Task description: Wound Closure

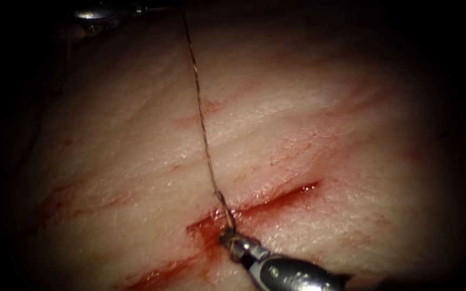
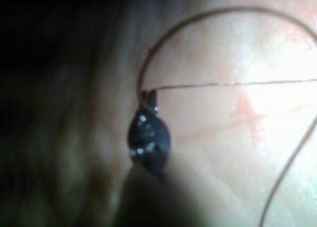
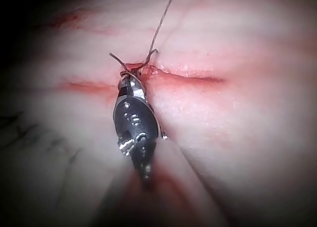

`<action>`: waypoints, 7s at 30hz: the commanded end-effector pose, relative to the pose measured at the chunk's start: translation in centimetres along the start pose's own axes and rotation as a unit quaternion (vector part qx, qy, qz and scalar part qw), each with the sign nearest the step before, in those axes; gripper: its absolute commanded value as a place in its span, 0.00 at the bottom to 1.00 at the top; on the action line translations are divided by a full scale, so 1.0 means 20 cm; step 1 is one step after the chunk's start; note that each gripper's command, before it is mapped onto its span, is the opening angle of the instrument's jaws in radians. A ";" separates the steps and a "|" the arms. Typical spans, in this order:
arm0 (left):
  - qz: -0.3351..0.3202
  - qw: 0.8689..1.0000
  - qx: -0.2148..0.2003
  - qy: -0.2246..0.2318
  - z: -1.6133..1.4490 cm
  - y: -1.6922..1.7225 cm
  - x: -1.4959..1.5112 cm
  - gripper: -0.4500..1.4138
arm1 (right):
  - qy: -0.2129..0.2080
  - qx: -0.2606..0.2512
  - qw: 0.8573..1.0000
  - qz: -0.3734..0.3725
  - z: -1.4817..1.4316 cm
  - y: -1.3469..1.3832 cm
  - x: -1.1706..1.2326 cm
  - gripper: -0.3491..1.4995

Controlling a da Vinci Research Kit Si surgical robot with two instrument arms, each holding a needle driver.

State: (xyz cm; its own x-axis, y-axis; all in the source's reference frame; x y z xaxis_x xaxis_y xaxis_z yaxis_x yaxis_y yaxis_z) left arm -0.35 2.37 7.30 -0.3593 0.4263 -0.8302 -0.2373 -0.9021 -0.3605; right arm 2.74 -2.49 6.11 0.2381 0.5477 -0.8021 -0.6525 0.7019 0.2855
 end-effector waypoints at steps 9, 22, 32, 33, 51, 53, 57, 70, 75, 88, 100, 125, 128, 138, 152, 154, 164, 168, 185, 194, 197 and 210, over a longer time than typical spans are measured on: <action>0.003 1.000 0.020 -0.001 0.001 -0.021 0.013 0.00 | -0.013 0.030 0.999 0.020 -0.010 -0.028 -0.011 0.00; 0.005 0.999 0.046 -0.005 0.007 -0.039 0.019 0.00 | -0.032 0.050 0.998 0.016 -0.027 -0.028 -0.017 0.00; 0.019 0.997 0.069 -0.014 0.018 -0.054 0.030 0.00 | -0.083 0.168 0.982 -0.031 -0.040 -0.041 -0.020 0.00; 0.017 0.997 0.072 -0.015 0.019 -0.055 0.031 0.00 | -0.087 0.173 0.981 -0.033 -0.041 -0.043 -0.020 0.00; 0.061 0.993 0.095 -0.025 0.018 -0.059 0.036 0.00 | -0.170 0.275 0.943 -0.073 -0.055 -0.070 -0.048 0.00; 0.064 0.993 0.099 -0.027 0.018 -0.059 0.036 0.00 | -0.171 0.276 0.943 -0.069 -0.057 -0.070 -0.049 0.00; 0.069 0.992 0.105 -0.024 0.019 -0.059 0.036 0.00 | -0.181 0.285 0.938 -0.073 -0.065 -0.074 -0.049 0.00; 0.073 0.991 0.111 -0.026 0.023 -0.060 0.037 0.00 | -0.198 0.307 0.928 -0.073 -0.086 -0.084 -0.054 0.00; 0.073 0.991 0.111 -0.027 0.023 -0.058 0.036 0.00 | -0.200 0.310 0.927 -0.068 -0.085 -0.081 -0.049 0.00; 0.074 0.994 0.076 -0.014 0.013 -0.022 0.030 0.00 | -0.110 0.293 0.948 -0.054 -0.081 -0.046 -0.014 0.98; 0.079 0.996 0.050 -0.014 -0.010 0.015 0.023 0.00 | -0.066 0.281 0.957 -0.031 -0.078 -0.020 0.023 0.98; 0.075 0.997 0.014 0.025 -0.047 0.098 0.037 0.00 | -0.052 0.328 0.943 0.001 0.019 0.053 0.062 0.88; 0.074 0.997 0.013 0.026 -0.046 0.101 0.039 0.00 | -0.062 0.335 0.940 -0.007 0.025 0.057 0.058 0.88; 0.059 0.996 0.009 0.064 -0.042 0.119 0.048 0.00 | -0.100 0.399 0.910 -0.058 0.053 0.064 0.030 0.79; 0.034 0.992 -0.044 0.111 -0.035 0.171 0.046 0.00 | -0.056 0.422 0.902 -0.075 0.083 0.084 0.019 0.77; 0.031 0.992 -0.051 0.115 -0.032 0.175 0.043 0.00 | -0.048 0.428 0.899 -0.075 0.085 0.085 0.019 0.77; 0.036 0.992 -0.071 0.102 0.000 0.185 0.025 0.00 | -0.012 0.474 0.878 -0.068 0.084 0.087 0.034 0.76; 0.036 0.992 -0.078 0.097 0.005 0.182 0.016 0.00 | -0.005 0.498 0.864 -0.069 0.082 0.088 0.040 0.76; 0.038 0.995 -0.072 0.054 0.020 0.169 -0.013 0.00 | 0.018 0.708 0.698 -0.106 0.054 0.088 0.040 0.59; 0.034 0.995 -0.076 0.053 0.021 0.162 -0.009 0.00 | 0.003 0.774 0.605 -0.188 0.040 0.087 0.036 0.56; 0.034 0.995 -0.075 0.053 0.022 0.162 -0.008 0.00 | -0.005 0.794 0.559 -0.241 0.037 0.083 0.029 0.57; 0.033 0.995 -0.074 0.053 0.022 0.164 -0.007 0.00 | 0.023 0.804 0.481 -0.348 0.036 0.083 0.008 0.48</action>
State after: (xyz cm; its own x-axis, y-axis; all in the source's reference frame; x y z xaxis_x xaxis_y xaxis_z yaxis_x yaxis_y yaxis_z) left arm -1.43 -0.57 6.37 -0.2720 0.3629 -0.8913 -0.0787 -0.9314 -0.3553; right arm 2.17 -0.88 6.75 -0.0448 -0.0644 -0.9969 0.9832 0.1738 -0.0554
